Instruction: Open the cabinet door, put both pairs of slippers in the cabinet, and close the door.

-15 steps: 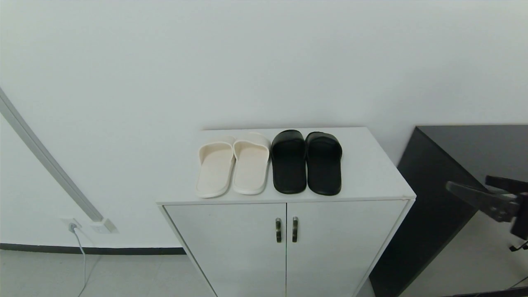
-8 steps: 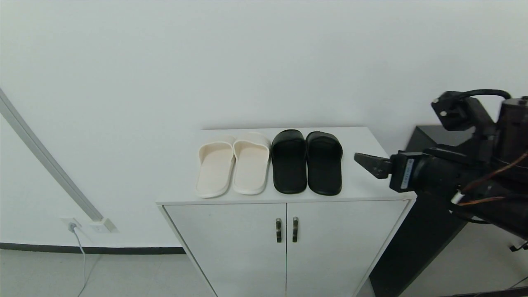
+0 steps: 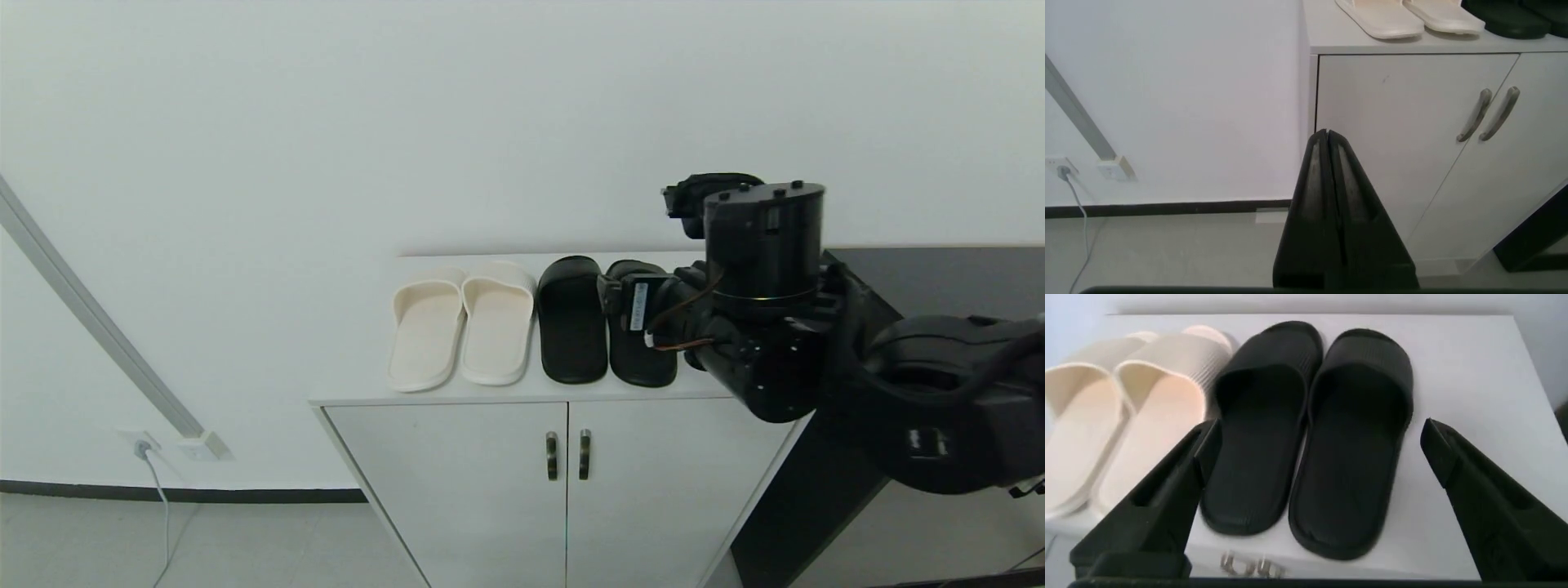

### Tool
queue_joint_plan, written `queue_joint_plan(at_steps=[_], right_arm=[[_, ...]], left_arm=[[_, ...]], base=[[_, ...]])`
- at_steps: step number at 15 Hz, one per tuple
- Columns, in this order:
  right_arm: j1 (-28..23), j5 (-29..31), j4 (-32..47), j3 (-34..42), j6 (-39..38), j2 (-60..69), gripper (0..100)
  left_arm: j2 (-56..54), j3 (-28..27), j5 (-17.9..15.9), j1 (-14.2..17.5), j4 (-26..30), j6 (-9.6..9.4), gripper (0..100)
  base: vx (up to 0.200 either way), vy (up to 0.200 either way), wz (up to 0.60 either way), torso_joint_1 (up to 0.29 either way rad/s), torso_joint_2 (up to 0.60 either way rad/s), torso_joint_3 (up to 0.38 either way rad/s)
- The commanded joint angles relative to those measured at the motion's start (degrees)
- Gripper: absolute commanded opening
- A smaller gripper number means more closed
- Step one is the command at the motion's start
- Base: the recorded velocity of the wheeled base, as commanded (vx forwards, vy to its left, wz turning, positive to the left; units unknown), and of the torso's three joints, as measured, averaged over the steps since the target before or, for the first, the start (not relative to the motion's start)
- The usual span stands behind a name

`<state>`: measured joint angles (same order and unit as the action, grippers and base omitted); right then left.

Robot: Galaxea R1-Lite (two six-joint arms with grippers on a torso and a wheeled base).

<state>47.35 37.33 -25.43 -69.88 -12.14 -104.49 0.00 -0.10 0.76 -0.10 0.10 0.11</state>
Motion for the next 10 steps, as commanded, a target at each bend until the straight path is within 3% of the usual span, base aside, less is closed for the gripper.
queue_joint_plan(at_steps=[1,7,8,10], right_arm=[[0.5,2.9,0.0,-4.0,0.0,-7.0,100],[-0.9,3.6,-0.1,-9.7,0.0,-14.7,100],[-3.0,3.4,0.3,-17.5,0.2,-20.7,100],[-4.3,3.4,1.3,-21.6,0.3,-23.5,100]], left_arm=[[0.1,0.0,0.0,0.0,0.0,0.07,0],[0.1,0.0,0.1,0.0,0.0,0.07,0],[0.1,0.0,0.1,0.0,0.0,0.07,0],[0.1,0.0,0.1,0.0,0.0,0.07,0]], base=[[0.000,0.000,0.00,0.000,0.00,0.000],[0.000,0.000,0.00,0.000,0.00,0.000],[0.000,0.000,0.00,0.000,0.00,0.000],[0.000,0.000,0.00,0.000,0.00,0.000]])
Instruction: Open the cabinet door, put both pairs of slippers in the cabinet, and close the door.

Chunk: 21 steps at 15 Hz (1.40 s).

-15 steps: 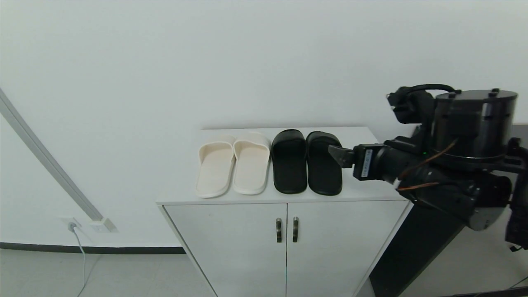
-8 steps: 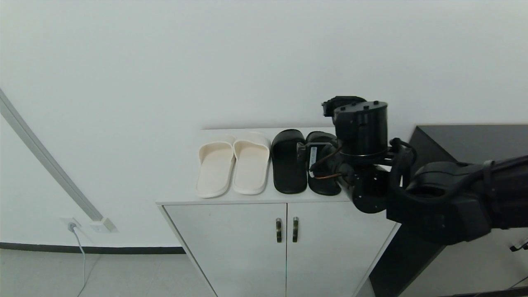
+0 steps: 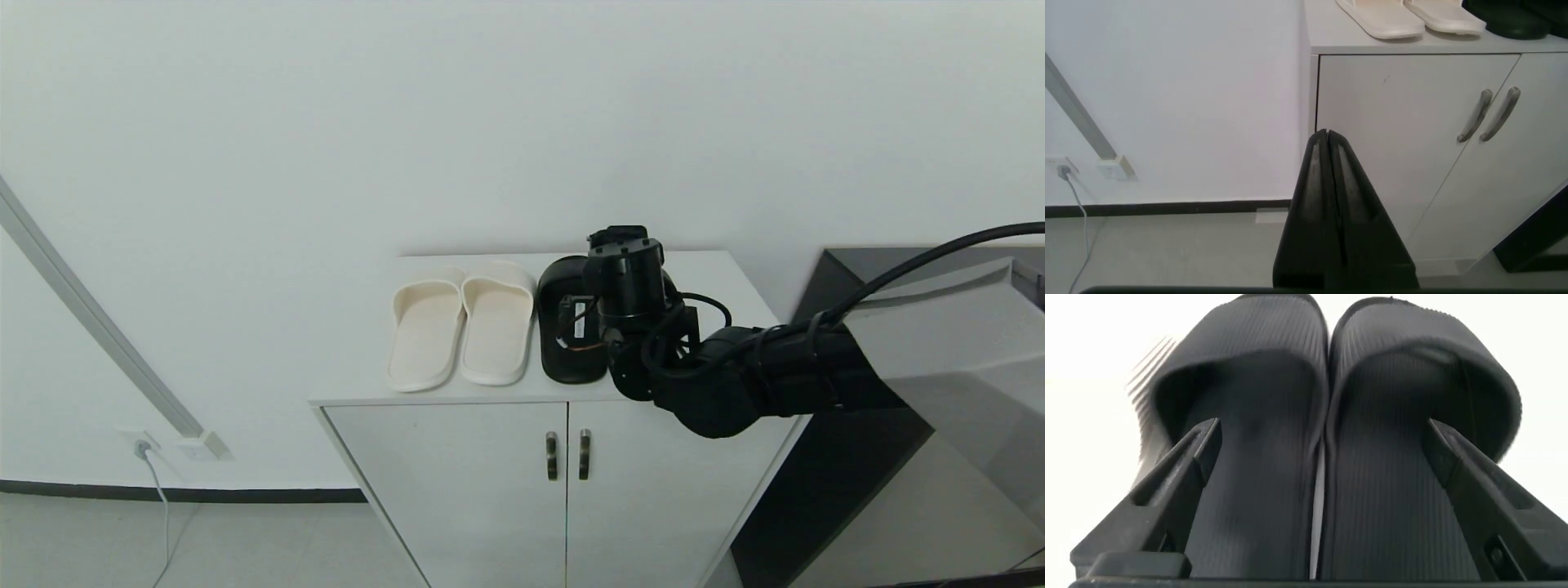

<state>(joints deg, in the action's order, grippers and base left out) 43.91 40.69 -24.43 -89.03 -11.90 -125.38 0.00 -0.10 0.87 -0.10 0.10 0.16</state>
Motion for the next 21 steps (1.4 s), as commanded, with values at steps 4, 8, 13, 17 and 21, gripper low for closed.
queue_joint_plan(at_steps=[4,8,13,17,21], right_arm=[[-2.3,-0.2,2.2,-6.9,-0.1,-5.4,100],[-3.1,-0.3,3.4,-10.9,0.2,-7.6,100],[-3.8,-0.2,3.6,-12.4,0.3,-8.4,0],[-3.7,-0.1,3.6,-12.3,0.4,-7.9,0],[-3.0,0.0,3.4,-8.4,0.4,-2.9,0]], left_arm=[[0.1,0.0,0.0,0.0,0.0,0.11,0],[0.1,0.0,0.0,0.0,0.0,0.11,0],[0.1,0.0,0.0,0.0,0.0,0.11,0],[0.1,0.0,0.0,0.0,0.0,0.11,0],[0.1,0.0,0.0,0.0,0.0,0.11,0]], base=[[0.000,0.000,0.00,0.000,0.00,0.000],[0.000,0.000,0.00,0.000,0.00,0.000],[0.000,0.000,0.00,0.000,0.00,0.000],[0.000,0.000,0.00,0.000,0.00,0.000],[0.000,0.000,0.00,0.000,0.00,0.000]])
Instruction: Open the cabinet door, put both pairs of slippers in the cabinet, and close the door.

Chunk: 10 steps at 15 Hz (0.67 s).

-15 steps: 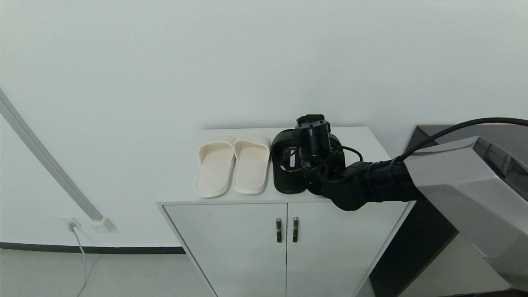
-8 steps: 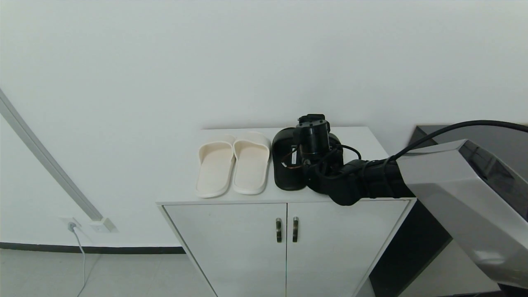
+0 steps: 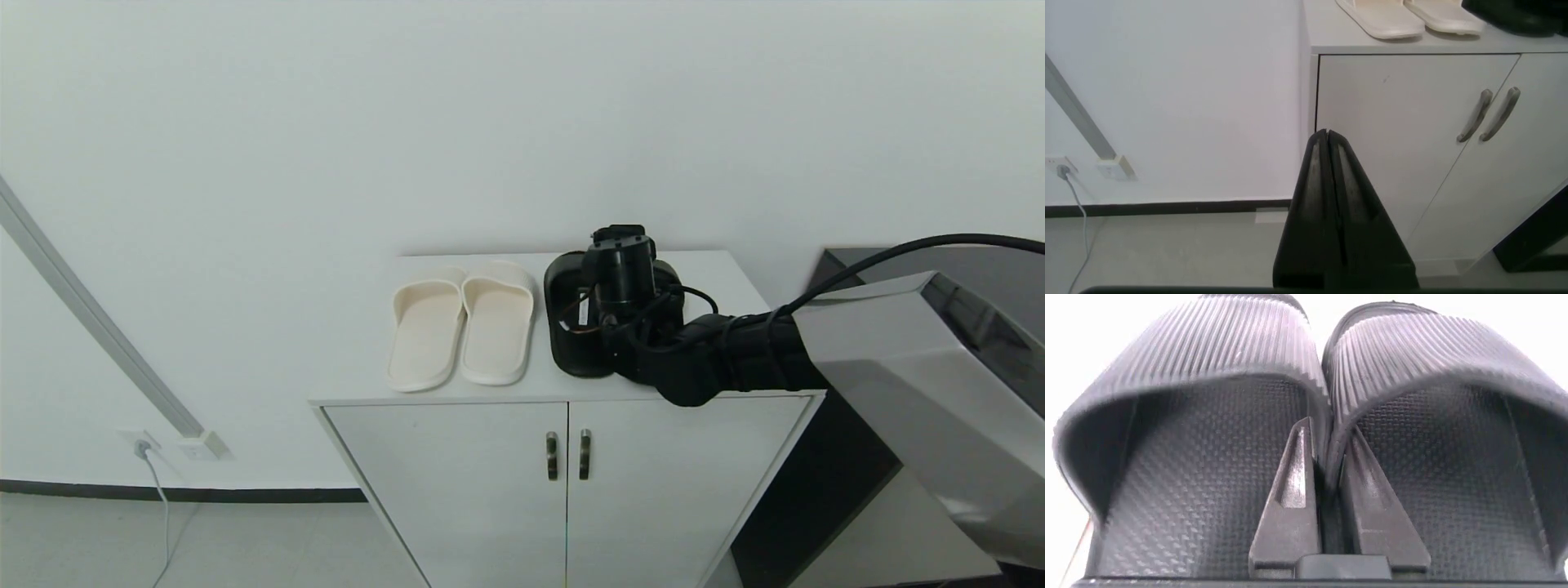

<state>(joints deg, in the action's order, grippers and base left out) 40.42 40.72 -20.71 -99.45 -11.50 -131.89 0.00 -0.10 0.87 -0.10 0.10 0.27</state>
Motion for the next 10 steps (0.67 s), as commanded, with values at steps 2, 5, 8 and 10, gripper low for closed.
queue_joint_plan(at_steps=[2,5,8,10], right_arm=[[1.1,-1.2,-1.3,9.5,-0.2,9.3,0],[2.7,-8.5,-4.2,23.8,2.1,20.1,0],[4.0,-14.6,-6.6,34.0,3.1,29.9,0],[4.8,-20.3,-6.4,40.5,3.1,36.1,0]], left_arm=[[0.1,0.0,0.0,0.0,0.0,0.00,0],[0.1,0.0,0.1,0.0,-0.1,-0.09,0],[0.1,0.0,0.1,0.0,0.0,-0.09,0],[0.1,0.0,0.1,0.0,-0.1,-0.09,0]], base=[[0.000,0.000,0.00,0.000,0.00,0.000],[0.000,0.000,0.00,0.000,0.00,0.000],[0.000,0.000,0.00,0.000,0.00,0.000],[0.000,0.000,0.00,0.000,0.00,0.000]])
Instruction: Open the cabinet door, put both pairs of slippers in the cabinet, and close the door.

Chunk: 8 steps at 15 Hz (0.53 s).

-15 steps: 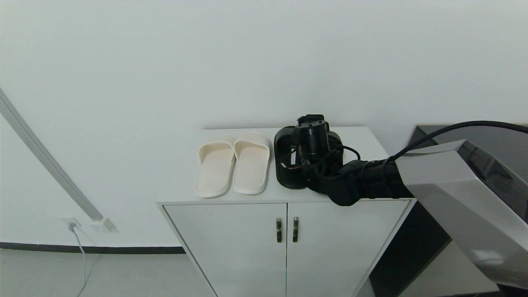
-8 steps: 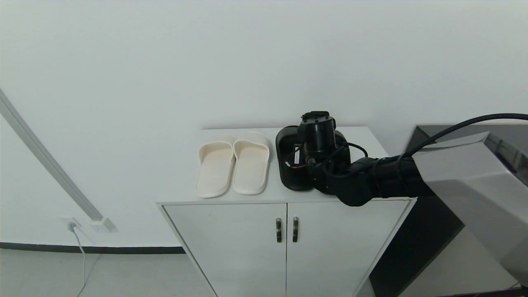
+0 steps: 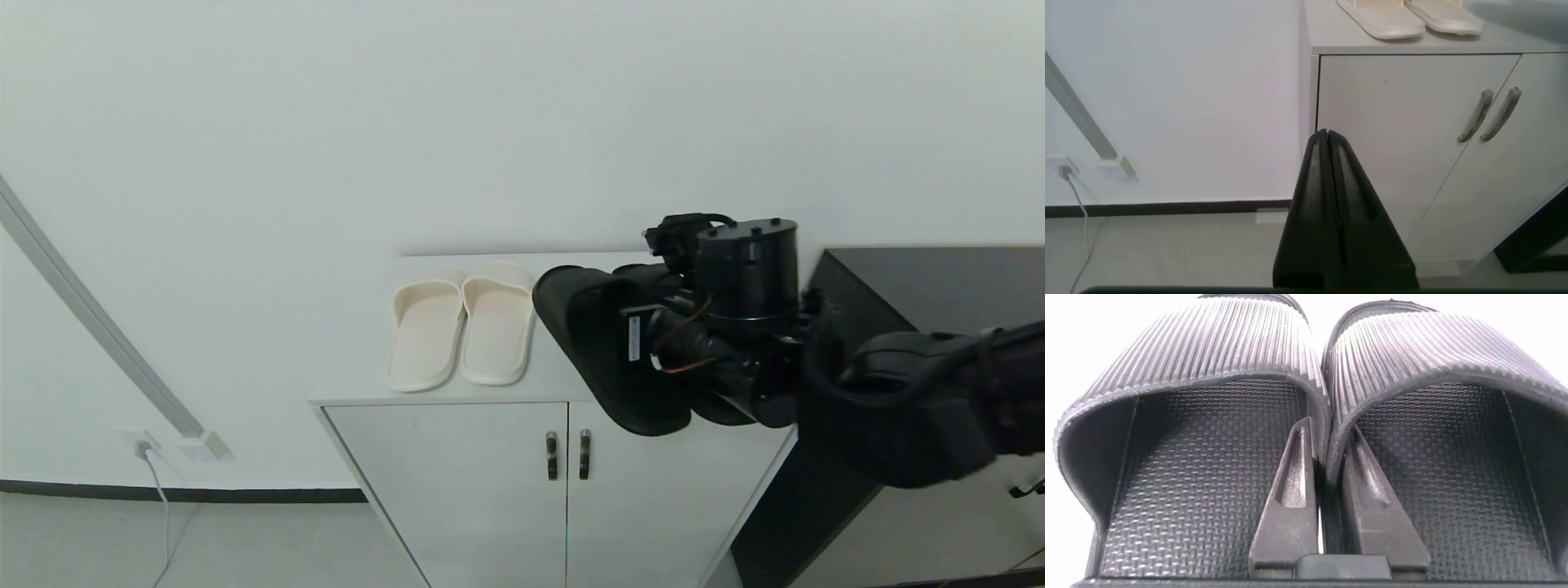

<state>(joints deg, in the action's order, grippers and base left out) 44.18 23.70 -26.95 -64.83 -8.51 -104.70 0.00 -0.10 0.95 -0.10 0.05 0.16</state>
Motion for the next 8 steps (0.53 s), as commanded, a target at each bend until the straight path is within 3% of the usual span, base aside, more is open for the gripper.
queue_joint_plan(at_steps=[1,5,8], right_arm=[[1.3,-7.2,-0.1,9.5,0.4,12.1,0],[1.7,-17.9,-0.1,19.7,3.2,21.0,0],[1.7,-19.7,-0.3,23.5,3.3,22.3,0]], left_arm=[[0.1,0.0,0.0,0.0,0.0,0.02,0],[0.1,0.0,0.0,0.0,0.0,0.02,0],[0.1,0.0,-0.1,0.0,0.0,0.02,0]], base=[[0.000,0.000,0.00,0.000,0.00,0.000],[0.000,0.000,0.00,0.000,0.00,0.000],[0.000,0.000,0.00,0.000,0.00,0.000]])
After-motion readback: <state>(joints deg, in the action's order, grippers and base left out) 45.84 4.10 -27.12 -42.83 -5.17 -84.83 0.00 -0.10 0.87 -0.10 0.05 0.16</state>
